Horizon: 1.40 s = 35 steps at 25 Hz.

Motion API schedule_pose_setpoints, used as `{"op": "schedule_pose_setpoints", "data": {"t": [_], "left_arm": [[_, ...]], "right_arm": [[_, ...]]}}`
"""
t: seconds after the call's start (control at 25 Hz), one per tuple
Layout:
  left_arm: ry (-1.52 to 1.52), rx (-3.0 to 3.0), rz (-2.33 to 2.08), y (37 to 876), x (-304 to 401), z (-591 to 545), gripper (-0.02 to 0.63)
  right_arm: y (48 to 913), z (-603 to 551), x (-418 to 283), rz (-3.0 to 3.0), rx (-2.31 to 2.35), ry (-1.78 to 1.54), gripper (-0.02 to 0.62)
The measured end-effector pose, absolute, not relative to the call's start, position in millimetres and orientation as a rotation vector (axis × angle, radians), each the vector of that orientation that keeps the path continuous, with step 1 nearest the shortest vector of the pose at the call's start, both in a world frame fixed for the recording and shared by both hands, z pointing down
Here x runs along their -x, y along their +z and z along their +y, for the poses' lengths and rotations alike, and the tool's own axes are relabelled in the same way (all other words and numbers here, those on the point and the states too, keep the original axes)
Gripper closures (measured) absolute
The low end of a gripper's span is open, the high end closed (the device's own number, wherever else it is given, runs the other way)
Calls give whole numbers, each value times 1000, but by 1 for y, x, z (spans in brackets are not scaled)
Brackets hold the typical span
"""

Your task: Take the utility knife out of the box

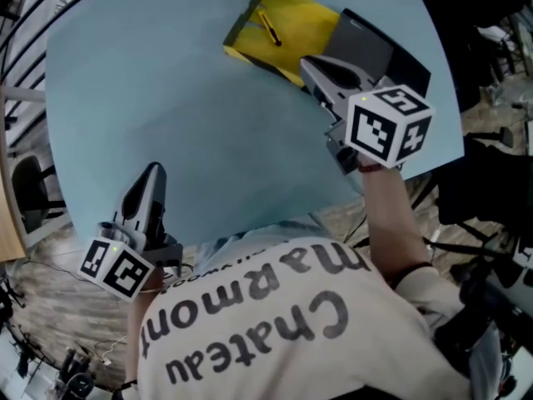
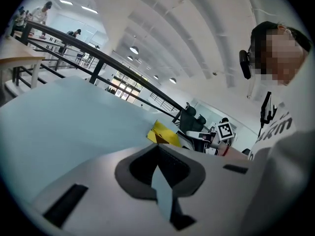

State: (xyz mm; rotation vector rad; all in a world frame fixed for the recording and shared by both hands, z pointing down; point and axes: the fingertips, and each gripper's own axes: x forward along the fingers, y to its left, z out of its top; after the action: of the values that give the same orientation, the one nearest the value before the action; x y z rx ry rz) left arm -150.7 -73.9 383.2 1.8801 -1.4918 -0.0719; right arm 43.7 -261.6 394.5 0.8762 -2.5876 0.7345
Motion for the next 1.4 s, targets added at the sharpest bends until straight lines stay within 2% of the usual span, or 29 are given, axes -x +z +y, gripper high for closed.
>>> {"op": "schedule_pose_setpoints", "data": {"t": [0.36,0.56,1.08,1.16,1.24,1.4], "left_arm": [[-106,-1814,-1531,388,194,-72,604],[73,-1868,-1578,397,207,-60,604],[51,-1709,-1625,424,259,-39,604],[41,-1692,-1631,426,264,-38,604],[37,-1689,-1635,428,268,-40,604],[23,-1676,-1630,435,269,-47,604]], "right_arm": [[408,-282,-12,-2433,-724,518,554],[411,-300,9,-2380,-625,411,552],[476,-354,20,-2067,-552,629,549],[486,-357,23,-2030,-534,676,529],[497,-358,26,-1990,-516,716,414],[509,-365,26,-1933,-522,705,400]]}}
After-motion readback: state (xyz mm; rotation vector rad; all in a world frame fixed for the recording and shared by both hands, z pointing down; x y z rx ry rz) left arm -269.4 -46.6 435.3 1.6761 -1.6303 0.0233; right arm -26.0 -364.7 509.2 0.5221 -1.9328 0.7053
